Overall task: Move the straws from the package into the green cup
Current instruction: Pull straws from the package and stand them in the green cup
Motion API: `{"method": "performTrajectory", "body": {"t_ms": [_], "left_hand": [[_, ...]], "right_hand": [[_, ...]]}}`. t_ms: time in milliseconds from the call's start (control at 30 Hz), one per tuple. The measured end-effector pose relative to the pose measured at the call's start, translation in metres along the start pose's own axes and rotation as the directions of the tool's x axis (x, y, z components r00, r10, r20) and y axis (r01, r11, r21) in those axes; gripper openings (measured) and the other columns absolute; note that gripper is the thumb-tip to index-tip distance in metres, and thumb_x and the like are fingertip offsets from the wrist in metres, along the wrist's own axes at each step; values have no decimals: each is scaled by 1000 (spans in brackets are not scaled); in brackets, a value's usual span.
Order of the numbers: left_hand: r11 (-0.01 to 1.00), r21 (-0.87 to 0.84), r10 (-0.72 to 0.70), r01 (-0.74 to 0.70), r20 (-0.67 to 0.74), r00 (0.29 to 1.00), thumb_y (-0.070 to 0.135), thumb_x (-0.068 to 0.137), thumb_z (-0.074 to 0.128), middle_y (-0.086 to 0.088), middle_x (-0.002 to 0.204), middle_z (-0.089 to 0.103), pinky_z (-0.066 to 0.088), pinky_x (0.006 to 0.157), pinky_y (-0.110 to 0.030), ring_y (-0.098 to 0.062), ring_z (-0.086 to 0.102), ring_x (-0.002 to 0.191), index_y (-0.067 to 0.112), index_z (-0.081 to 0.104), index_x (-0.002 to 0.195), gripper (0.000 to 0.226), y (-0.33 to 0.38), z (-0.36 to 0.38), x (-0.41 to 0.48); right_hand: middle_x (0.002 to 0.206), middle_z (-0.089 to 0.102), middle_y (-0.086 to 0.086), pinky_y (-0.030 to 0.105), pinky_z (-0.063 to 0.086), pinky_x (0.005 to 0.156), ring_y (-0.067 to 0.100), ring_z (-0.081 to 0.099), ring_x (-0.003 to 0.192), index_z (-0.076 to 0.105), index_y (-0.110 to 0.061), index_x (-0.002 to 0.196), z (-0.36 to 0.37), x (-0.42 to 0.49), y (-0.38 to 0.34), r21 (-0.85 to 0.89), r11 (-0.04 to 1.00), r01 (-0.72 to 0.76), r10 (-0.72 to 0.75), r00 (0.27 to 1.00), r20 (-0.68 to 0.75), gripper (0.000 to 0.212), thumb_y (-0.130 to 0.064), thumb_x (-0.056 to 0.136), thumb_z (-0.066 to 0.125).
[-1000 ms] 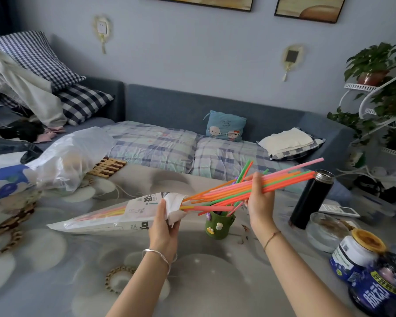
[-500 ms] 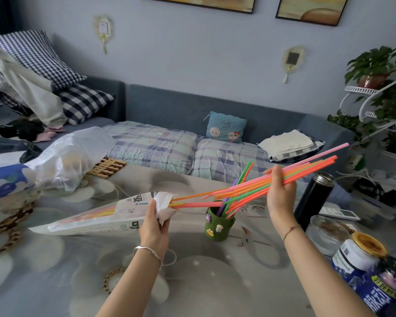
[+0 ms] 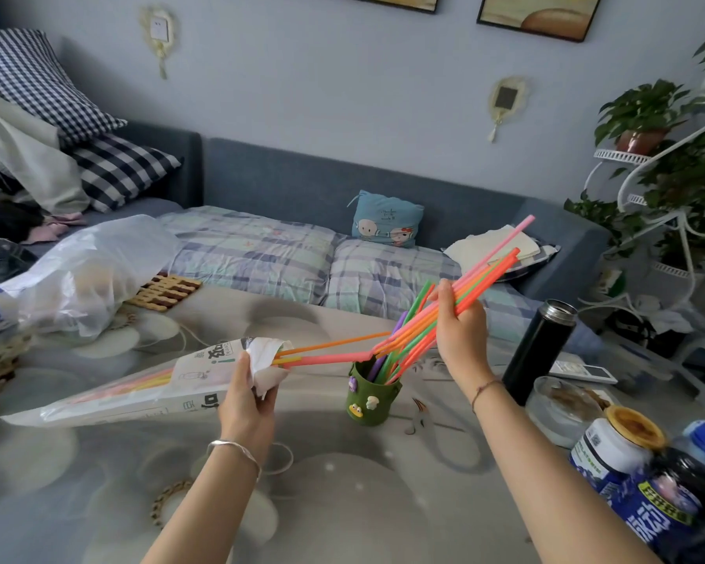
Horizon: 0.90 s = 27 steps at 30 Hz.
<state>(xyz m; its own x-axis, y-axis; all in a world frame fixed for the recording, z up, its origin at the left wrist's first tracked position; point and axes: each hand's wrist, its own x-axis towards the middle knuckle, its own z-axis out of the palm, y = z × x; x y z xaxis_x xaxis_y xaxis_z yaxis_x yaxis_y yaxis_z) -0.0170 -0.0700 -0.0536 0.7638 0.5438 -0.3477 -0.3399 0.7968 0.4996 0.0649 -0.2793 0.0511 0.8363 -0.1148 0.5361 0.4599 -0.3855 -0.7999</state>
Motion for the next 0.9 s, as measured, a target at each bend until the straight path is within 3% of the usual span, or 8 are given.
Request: {"method": "performTrajectory", "body": {"t_ms": [133,233,367,500,600,667,767,900], "left_hand": [[1000,-10,7,-7,-3,1000,25,96,54,-11,125,62,44,106,-36,-21,60,116,7,56,123,33,6,-3,0],[1000,-14,11,-11,3,1000,25,96,55,-11,123,63,48,101,-33,-18,63,106,6,60,113,26,8,-5,-2],[999,-34,11,-11,-1,1000,24,95,56,-12,114,66,46,104,-37,-21,63,105,1,54,128,40,9,-3,-9],[999,-34,11,-10,14,1000,25,94,57,-11,111,67,44,107,-38,-23,62,111,0,54,130,44,10,-5,-16],[999,-39,27,-27,2,1000,25,95,56,-13,122,64,43,107,-39,-24,59,120,0,53,131,44,12,-6,-18],[999,-37,35,-35,5,999,24,95,55,-14,130,61,43,107,-39,-24,58,121,1,53,133,45,14,-7,-17],[998,-45,38,-38,-5,999,24,93,57,-14,133,61,44,106,-39,-24,60,120,1,52,134,47,14,-7,-15],[998,-59,35,-35,0,999,24,93,58,-15,133,60,46,105,-39,-23,60,120,2,52,134,47,12,-4,-13]], "right_hand": [[53,50,-2,8,39,40,-3,52,39,54,-10,67,-7,-3,-7,138,990,-18,16,1000,18,40,-33,97,40],[54,48,0,11,41,45,1,49,42,51,-12,63,-15,-16,-5,180,983,-39,13,990,143,41,-33,97,43],[49,48,0,19,42,54,5,46,43,48,-14,52,-1,-56,24,113,991,-78,43,958,283,43,-27,93,53],[43,50,-8,17,40,53,-1,46,43,51,-17,56,24,-93,54,139,969,-203,157,946,284,34,-20,89,60],[47,56,-5,25,47,58,8,54,48,57,-14,54,34,-113,71,158,928,-337,252,882,399,36,-23,90,59],[40,47,-4,26,42,47,13,46,38,48,-18,47,35,-116,69,263,853,-450,307,842,444,44,-28,89,58],[35,29,-9,17,22,36,7,24,30,32,-19,48,33,-95,49,462,705,-538,400,840,367,50,-24,92,55],[36,28,-9,18,22,38,7,24,33,28,-19,50,17,-45,9,554,730,-400,331,916,226,50,-28,93,52]]}}
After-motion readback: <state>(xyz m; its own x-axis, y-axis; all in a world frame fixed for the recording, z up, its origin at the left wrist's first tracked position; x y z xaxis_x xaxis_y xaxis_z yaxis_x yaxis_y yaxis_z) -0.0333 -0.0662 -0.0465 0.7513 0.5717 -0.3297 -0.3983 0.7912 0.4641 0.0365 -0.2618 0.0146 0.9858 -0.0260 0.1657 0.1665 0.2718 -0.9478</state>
